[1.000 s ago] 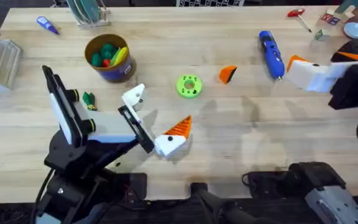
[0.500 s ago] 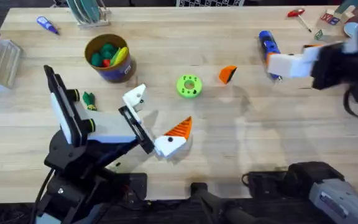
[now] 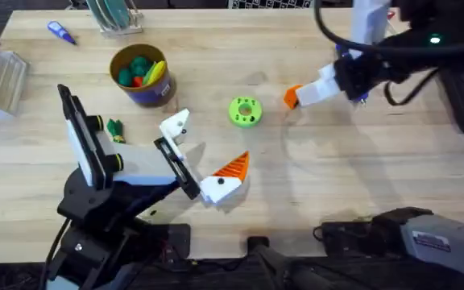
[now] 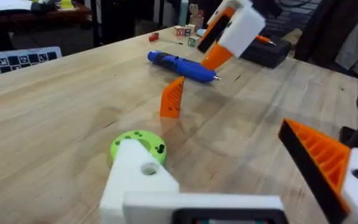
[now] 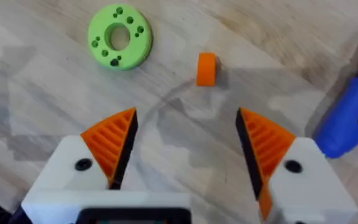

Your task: Pick up the gripper from the table and insert it into the empty holder that is missing its gripper. Then pick up a screw, insert it into the mounting hole, and use the screwdriver to tighten it. Finally, clean up the table by picking up the vegetable and placing it into the bucket.

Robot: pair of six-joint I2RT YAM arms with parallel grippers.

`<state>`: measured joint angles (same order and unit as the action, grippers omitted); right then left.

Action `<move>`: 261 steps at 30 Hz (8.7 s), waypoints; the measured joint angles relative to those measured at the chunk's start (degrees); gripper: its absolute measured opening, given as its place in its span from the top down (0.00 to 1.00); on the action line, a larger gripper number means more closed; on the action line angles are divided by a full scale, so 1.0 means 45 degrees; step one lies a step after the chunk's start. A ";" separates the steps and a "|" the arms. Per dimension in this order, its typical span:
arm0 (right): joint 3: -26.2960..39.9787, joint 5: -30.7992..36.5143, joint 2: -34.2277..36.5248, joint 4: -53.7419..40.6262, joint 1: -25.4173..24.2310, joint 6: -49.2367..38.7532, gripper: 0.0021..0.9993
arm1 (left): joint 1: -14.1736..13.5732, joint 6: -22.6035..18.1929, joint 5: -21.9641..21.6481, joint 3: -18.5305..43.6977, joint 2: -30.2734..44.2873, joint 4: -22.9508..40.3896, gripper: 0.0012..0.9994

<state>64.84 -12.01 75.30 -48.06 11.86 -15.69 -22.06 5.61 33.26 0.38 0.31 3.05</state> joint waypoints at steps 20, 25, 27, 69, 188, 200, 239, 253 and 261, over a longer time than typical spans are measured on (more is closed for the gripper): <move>0.0005 -0.0014 0.3566 0.1923 0.0000 -0.0254 0.39 | 0.0000 0.0001 0.0000 0.0000 0.0000 0.0004 0.01; 0.0010 -0.0014 0.3566 0.1983 0.0000 -0.0245 0.51 | 0.0000 0.0005 0.0000 0.0000 -0.0004 0.0000 0.01; 0.0010 -0.0014 0.3566 0.1988 0.0000 -0.0245 0.53 | 0.0000 0.0005 0.0000 0.0000 0.0000 0.0000 0.01; -0.3735 -0.9146 -0.1503 0.4780 -0.2203 0.3664 0.99 | 0.0000 0.0005 0.0000 0.0000 -0.0003 0.0001 0.01; -0.4998 -0.9558 0.3424 1.7202 0.4804 1.7390 0.99 | 0.0175 0.0578 -0.0715 0.0000 0.0001 0.0039 0.01; -0.4998 -0.9733 0.3425 1.7172 0.4779 1.6529 0.90 | 0.0175 0.0573 -0.0699 0.0000 0.0001 0.0034 0.01; -0.5003 -1.0532 0.3425 1.7820 0.4564 1.6066 0.15 | 0.0126 0.0272 -0.0005 0.0000 -0.0004 0.0008 0.01; -0.5003 -1.1640 0.3425 1.6841 0.3662 1.5256 0.23 | 0.0126 0.0272 0.0000 0.0000 0.0001 0.0010 0.01; -0.5003 -1.1652 0.3425 1.6812 0.3662 1.5089 0.75 | 0.0126 0.0272 0.0000 0.0000 0.0001 0.0010 0.01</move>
<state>42.33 -64.45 90.72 27.59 28.34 52.21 -21.50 6.83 33.26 0.38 0.32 3.09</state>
